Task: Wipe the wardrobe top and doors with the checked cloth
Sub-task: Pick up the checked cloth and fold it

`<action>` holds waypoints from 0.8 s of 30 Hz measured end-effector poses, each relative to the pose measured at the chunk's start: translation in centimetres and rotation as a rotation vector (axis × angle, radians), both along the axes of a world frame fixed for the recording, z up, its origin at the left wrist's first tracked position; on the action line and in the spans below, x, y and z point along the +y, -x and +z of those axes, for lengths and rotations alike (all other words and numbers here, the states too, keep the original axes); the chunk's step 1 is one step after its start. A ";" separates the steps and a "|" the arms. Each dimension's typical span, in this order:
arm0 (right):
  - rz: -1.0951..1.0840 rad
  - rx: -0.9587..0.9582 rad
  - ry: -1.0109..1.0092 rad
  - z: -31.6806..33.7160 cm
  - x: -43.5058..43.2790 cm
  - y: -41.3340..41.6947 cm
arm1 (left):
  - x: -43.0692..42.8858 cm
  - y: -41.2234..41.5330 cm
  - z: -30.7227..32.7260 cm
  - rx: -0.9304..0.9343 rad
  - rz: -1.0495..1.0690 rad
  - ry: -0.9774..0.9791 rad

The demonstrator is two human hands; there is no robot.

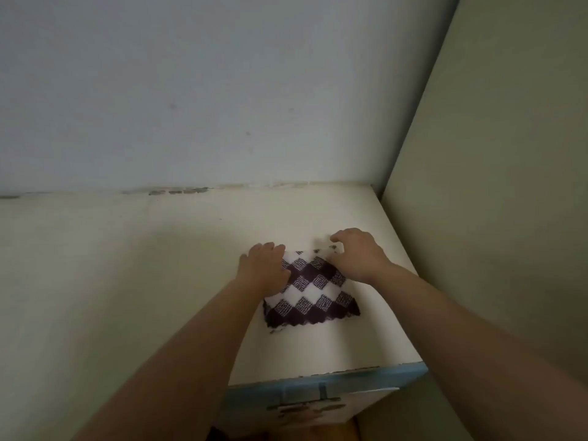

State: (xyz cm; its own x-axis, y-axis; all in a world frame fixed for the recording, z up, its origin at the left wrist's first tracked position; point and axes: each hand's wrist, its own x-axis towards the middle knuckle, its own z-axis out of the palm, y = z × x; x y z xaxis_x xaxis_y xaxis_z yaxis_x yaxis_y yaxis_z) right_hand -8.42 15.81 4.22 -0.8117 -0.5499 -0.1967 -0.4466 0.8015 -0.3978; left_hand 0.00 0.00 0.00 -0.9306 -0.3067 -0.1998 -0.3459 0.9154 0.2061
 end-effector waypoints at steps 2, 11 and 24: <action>-0.012 0.009 0.004 -0.1 0.0 0.2 | 0.2 0.3 -0.3 0.003 -0.016 -0.004; -0.051 0.011 0.034 -0.2 0.3 0.2 | 1.0 0.7 -0.1 0.140 0.058 -0.033; -0.432 -0.128 0.716 5.6 1.9 -0.2 | 2.3 -2.5 9.6 0.508 -0.043 -0.534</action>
